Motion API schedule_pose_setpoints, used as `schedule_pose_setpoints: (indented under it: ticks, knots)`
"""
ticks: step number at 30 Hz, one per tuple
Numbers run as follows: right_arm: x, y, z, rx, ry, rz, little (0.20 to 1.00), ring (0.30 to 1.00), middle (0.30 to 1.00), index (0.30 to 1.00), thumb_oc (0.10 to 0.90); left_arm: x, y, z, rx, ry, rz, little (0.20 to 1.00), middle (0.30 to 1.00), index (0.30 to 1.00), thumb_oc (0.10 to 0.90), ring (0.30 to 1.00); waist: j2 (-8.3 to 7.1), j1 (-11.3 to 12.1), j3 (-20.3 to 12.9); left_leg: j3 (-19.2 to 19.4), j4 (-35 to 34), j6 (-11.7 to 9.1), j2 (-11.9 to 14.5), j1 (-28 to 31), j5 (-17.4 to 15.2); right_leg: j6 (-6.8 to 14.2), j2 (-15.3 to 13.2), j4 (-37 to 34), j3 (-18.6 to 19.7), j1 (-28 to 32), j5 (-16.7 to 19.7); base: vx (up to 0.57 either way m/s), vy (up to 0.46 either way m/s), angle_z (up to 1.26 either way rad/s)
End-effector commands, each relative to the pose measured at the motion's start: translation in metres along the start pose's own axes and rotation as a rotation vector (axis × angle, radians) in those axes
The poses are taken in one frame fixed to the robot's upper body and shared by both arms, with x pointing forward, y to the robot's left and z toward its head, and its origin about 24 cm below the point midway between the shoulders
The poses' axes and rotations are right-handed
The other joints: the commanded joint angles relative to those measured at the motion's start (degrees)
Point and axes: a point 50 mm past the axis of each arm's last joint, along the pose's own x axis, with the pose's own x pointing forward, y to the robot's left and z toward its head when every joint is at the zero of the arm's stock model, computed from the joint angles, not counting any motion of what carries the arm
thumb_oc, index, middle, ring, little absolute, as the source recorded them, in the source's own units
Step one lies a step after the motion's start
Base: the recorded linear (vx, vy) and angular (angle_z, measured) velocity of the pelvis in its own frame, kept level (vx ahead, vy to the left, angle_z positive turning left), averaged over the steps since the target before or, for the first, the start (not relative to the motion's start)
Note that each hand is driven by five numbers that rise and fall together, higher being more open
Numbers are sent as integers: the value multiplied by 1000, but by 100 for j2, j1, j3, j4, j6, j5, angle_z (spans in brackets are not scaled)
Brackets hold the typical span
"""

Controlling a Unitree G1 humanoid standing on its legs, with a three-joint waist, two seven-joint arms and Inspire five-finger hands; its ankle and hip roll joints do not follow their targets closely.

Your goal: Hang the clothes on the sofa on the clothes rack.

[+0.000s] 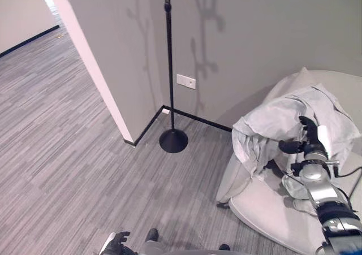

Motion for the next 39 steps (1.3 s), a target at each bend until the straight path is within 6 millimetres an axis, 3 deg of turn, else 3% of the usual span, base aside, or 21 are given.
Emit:
schedule_pose_setpoints:
  ticks: [1, 8, 9, 18, 23, 26, 30, 31, 39]
  knots:
    - [22, -37, 67, 100, -246, -132, 900, 900, 900, 900, 800, 3, -12, 16, -5, -24, -52, 900, 900, 900, 800, 900, -170, 77, -87, -240, 19, 313, -90, 139, -428, 112, -162, 176, 121, 244, -148, 45, 64, 6]
    - [21, -54, 84, 16, -323, -226, 900, 900, 900, 900, 800, 2, -12, 11, -14, -14, -45, 900, 900, 900, 800, 900, -115, 135, -106, -247, 19, 334, -177, 150, -469, 148, -254, 125, 35, 303, -132, 35, 38, 2]
    - [11, -71, 108, -15, -454, -312, 900, 900, 900, 900, 800, 2, -14, 12, -2, -17, -50, 900, 900, 900, 800, 900, -96, 126, -108, -250, 19, 331, -199, 125, -483, 155, -280, 116, 5, 303, -144, 30, 33, 5]
    - [-25, -104, 144, -56, -701, -504, 900, 900, 900, 900, 800, 1, -18, 11, 36, -21, -57, 900, 900, 900, 800, 900, -110, 141, -124, -300, 19, 321, -204, 100, -523, 142, -263, 95, -30, 329, -222, 20, 15, 5]
    - [-16, -103, 139, -68, -650, -492, 900, 900, 900, 900, 800, 1, -19, 13, 50, -29, -65, 900, 900, 900, 800, 900, -122, 187, -122, -319, 19, 320, -206, 84, -510, 142, -264, 84, -52, 333, -235, 0, 0, 0]
    - [3, -102, 129, -36, -543, -447, 900, 900, 900, 900, 800, 1, -18, 10, 55, -17, -67, 900, 900, 900, 800, 900, -138, 220, -124, -334, 19, 316, -224, 57, -491, 142, -276, 78, -80, 327, -229, 0, 0, 0]
    - [14, -103, 127, -17, -494, -423, 900, 900, 900, 900, 800, 0, -18, 8, 53, -10, -73, 900, 900, 900, 800, 900, -149, 244, -126, -347, 19, 313, -246, 35, -478, 147, -285, 76, -96, 332, -221, 8, 14, 9]
    - [26, -106, 121, -26, -419, -397, 900, 900, 900, 900, 800, 1, -16, 6, 44, 0, -68, 900, 900, 900, 800, 900, -168, 267, -124, -360, 19, 314, -269, 15, -459, 153, -292, 76, -124, 335, -208, 1, 15, 12]
    - [45, -107, 99, 13, -245, -316, 900, 900, 900, 900, 800, 0, -14, 3, 36, 12, -74, 900, 900, 900, 800, 900, -169, 280, -124, -427, 19, 293, -308, -55, -404, 164, -322, 70, -227, 344, -191, 4, 4, 1]
